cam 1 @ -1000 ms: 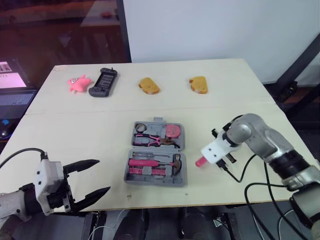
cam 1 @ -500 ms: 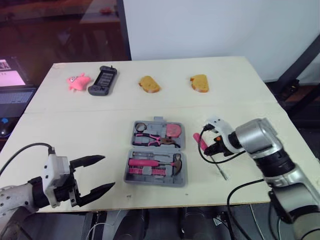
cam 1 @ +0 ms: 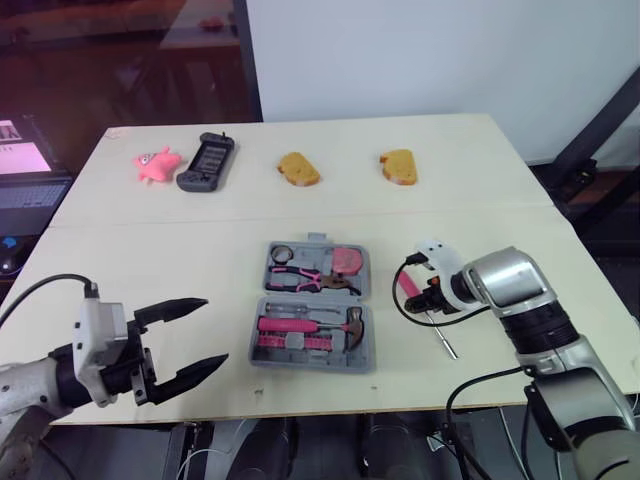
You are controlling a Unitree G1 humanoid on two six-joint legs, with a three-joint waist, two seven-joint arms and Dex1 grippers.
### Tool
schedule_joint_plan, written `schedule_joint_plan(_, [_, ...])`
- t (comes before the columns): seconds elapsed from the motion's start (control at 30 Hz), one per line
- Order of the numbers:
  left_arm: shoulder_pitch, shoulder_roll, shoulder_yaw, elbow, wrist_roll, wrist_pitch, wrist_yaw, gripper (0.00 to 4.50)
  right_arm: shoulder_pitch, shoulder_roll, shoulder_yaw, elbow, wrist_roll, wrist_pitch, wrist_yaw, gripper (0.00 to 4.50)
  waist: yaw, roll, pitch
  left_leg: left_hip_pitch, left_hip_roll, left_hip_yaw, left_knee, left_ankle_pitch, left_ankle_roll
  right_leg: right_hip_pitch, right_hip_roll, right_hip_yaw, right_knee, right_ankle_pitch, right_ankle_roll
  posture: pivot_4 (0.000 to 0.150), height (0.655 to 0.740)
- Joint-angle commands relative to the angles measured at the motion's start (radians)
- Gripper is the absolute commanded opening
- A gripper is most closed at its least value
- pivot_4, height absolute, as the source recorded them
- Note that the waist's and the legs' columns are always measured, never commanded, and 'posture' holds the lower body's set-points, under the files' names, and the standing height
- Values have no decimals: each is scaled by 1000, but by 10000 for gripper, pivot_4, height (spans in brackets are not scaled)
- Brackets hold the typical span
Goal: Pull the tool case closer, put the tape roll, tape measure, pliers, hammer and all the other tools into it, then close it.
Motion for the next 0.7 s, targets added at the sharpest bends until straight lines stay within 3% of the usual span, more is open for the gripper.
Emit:
schedule_joint_plan(0.03, [-8, 13, -7, -2, -5, -4, -11, 45000, -50, -69, -39, -80, 71, 24, -7, 44363, 0, 0, 0, 0, 0, 0, 0, 0, 0, 0, 0, 0, 0, 0, 0, 1500, 7400])
schedule_joint_plan(0.17, [-43, 25, -20, 21, -8, -2, -23, 45000, -85, -159, -55, -148, 139, -5, 1, 44363, -1, 0, 0, 0, 1, 0, 0, 0, 0, 0, 1, 0, 0, 0, 0, 1500, 7400])
schedule_joint_plan(0.33, [-89, 36, -42, 45, -11, 1, -36, 45000, 54, -243, -63, -298, 100, -264, -86, 44363, 2, -1, -1, -1, 1, 0, -1, 0, 0, 0, 1, -1, -1, 0, 1, 1500, 7400])
schedule_joint_plan(0.43, [-116, 40, -59, 60, -5, 2, -39, 45000, 146, -221, -91, -314, 173, -256, -61, 44363, 1, -2, -1, -1, 2, 1, 0, 0, 0, 1, 1, -1, -1, 1, 3, 1500, 7400])
schedule_joint_plan(0.7, [-134, 52, -59, 75, -1, 21, -30, 45000, 317, -80, -145, -296, 153, -431, -223, 44363, 0, -1, -1, 0, 3, 1, 0, 0, 0, 1, 2, -1, -1, 2, 2, 1500, 7400])
